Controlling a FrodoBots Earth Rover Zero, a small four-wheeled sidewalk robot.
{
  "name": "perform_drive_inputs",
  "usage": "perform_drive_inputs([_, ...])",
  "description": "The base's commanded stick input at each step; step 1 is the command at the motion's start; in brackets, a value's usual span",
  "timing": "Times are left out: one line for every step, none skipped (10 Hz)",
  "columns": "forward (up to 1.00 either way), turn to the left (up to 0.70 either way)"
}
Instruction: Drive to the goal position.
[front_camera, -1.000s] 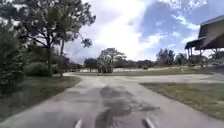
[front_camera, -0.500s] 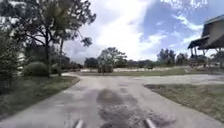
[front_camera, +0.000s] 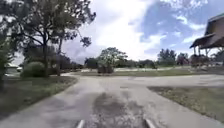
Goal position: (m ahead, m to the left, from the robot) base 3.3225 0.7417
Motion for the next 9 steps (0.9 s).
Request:
perform_drive_inputs([0.7, 0.0])
perform_drive_inputs([0.7, 0.0])
perform_drive_inputs([0.7, 0.0])
perform_drive_inputs([0.7, 0.1])
perform_drive_inputs([0.7, 0.22])
perform_drive_inputs([0.7, 0.29])
perform_drive_inputs([0.7, 0.11])
perform_drive_inputs([0.7, 0.0])
perform_drive_inputs([0.7, 0.0])
